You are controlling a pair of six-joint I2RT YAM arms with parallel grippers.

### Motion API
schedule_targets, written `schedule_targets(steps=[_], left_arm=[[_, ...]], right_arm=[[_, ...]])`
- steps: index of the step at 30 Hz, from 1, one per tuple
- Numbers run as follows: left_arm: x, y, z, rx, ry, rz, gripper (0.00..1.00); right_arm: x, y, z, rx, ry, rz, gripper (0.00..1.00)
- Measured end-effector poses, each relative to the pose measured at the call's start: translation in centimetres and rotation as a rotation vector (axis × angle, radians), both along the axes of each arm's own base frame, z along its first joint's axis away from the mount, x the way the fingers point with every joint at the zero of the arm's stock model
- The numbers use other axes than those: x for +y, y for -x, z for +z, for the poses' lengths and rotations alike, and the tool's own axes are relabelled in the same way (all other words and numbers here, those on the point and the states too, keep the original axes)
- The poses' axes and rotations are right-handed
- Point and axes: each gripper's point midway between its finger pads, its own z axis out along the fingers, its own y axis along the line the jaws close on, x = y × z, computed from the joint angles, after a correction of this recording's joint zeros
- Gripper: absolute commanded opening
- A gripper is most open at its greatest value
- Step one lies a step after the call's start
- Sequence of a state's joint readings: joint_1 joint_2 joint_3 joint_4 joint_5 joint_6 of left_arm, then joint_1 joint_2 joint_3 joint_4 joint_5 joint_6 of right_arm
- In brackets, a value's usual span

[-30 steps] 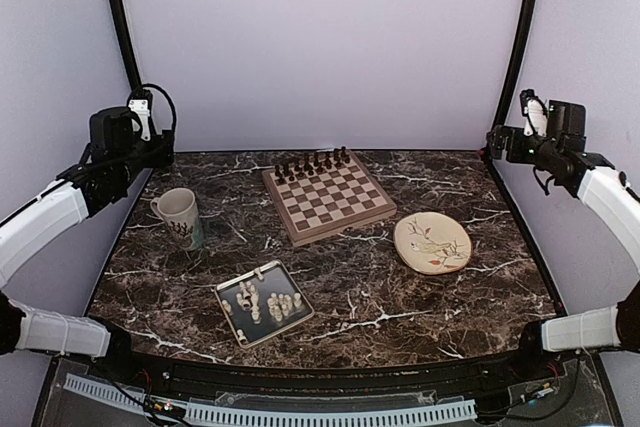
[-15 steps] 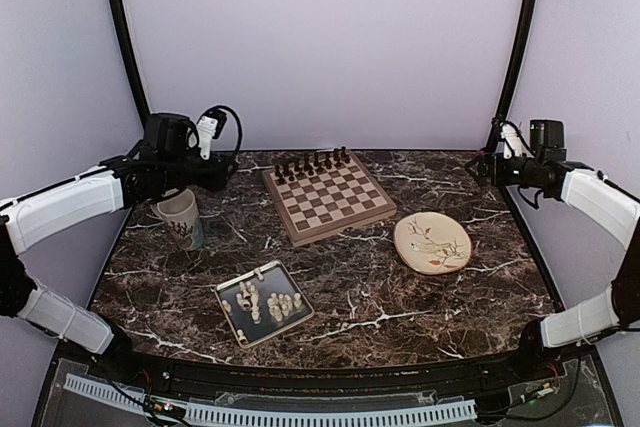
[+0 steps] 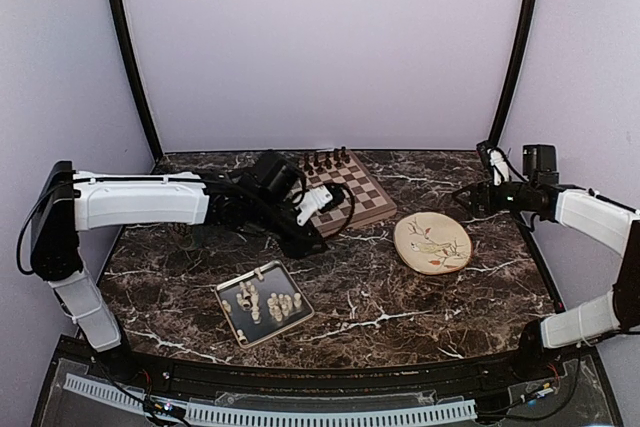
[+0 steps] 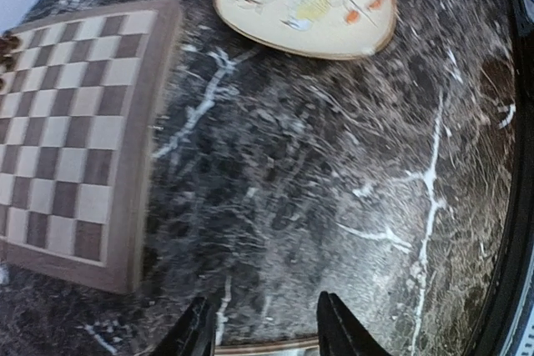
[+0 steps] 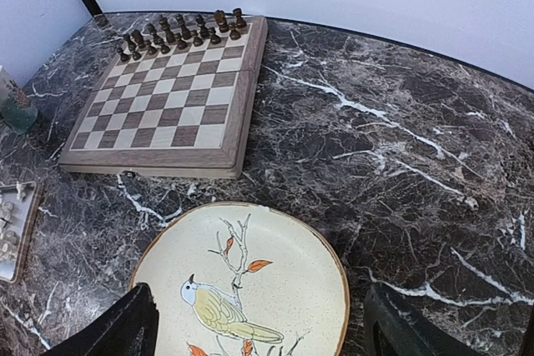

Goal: Set up the chess pieces on the board
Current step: Move the storage box to the center of the board.

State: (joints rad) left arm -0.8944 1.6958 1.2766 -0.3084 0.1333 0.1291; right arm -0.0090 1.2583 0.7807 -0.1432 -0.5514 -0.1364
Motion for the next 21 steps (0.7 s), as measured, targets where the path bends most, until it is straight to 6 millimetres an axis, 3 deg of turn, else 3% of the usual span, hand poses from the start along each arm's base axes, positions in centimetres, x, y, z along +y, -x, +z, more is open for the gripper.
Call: schedule_targets(steps=[7,13,21], left_arm=[[-2.8,5.6,-5.8,0.126,-0.161,-0.184,0.47],[-4.3,7.7,-8.7,0.185,-0.26,-0.262,0.5],[-2.6,9.2,-11.2,0.27,-0.381,-0.291,0.48]], right_arm=[[0.2,0.7,1.4,-0.079,-0.002,0.04,0.85],[0.7,0.9,1.6,-0.1,-0.016,0.074,0.84],[0.9,1.1,1.6,-0.108,-0.02,0.093,0.84]])
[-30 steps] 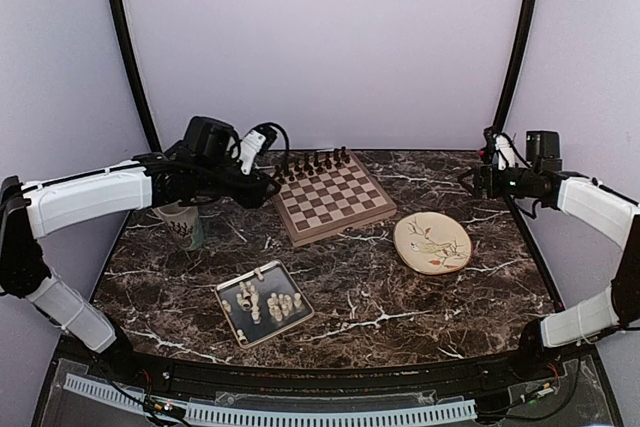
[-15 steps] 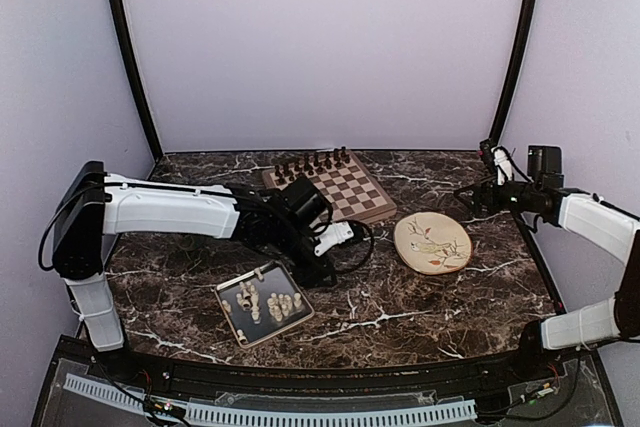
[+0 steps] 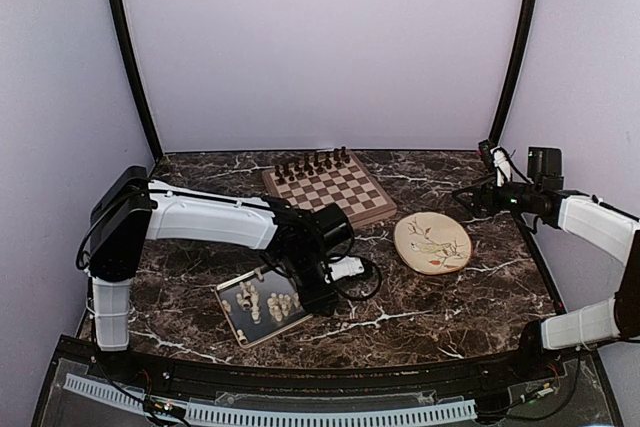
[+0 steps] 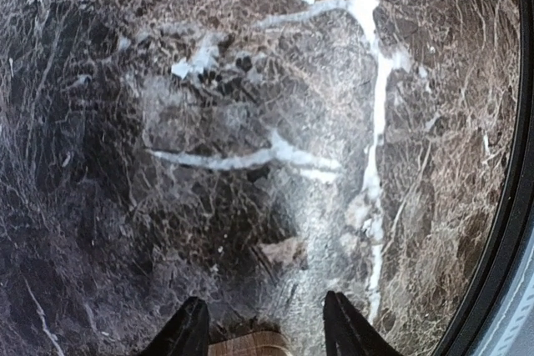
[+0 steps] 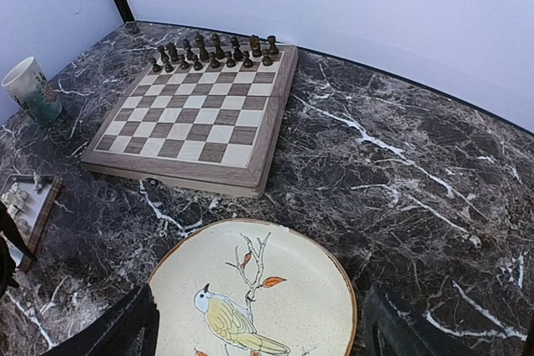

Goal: Set up the chess pieces on the board
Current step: Move the storage box to the center of the board.

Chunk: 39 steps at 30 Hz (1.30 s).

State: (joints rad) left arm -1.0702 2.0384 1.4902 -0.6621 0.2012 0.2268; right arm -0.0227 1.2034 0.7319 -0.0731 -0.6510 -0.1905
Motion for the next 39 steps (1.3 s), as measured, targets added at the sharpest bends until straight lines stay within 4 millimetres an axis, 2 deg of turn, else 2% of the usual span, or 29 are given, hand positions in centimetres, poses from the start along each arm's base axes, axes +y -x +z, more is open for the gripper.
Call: schedule_targets(steps=[5,9,12,24,30,32,35,37,39], left_arm=[[1.4,0.1,-0.6,-0.004,-0.059,-0.002,0.4],[2.9,0.3,-1.8,-0.011,-0.115,0.0,0.37],[3.8,0.3,-1.9,-0.03,-0.132,0.007,0.35],[9.2,1.2,-2.1,-0.076,-0.227,0.088,0.34],[11.4,1.3,-2.1,-0.068,-0.246,0.144,0.34],[11.9,1.1,-2.0,-0.071,-0.253,0.159,0.35],[11.8,0.7,-1.7,-0.079,-0.246,0.174,0.38],[11.1,0.1,-0.7,-0.093,-0.211,0.192,0.4],[9.7,-1.4,1.4,-0.127,-0.126,0.234,0.41]], right_arm=[[0.1,0.0,0.1,-0.01,0.003,0.007,0.84],[0.1,-0.1,-0.1,-0.006,0.004,0.01,0.84],[0.1,-0.1,-0.3,-0.001,0.003,0.011,0.84],[0.2,-0.2,-0.3,-0.004,-0.001,0.017,0.82],[0.5,-0.3,-1.0,0.01,0.01,0.024,0.78],[1.2,-0.3,-1.4,0.023,0.034,0.042,0.76],[3.4,-0.1,-2.0,0.042,0.083,0.113,0.7],[5.6,0.2,-2.4,0.053,0.133,0.182,0.63],[8.0,0.5,-3.0,0.059,0.184,0.258,0.53]])
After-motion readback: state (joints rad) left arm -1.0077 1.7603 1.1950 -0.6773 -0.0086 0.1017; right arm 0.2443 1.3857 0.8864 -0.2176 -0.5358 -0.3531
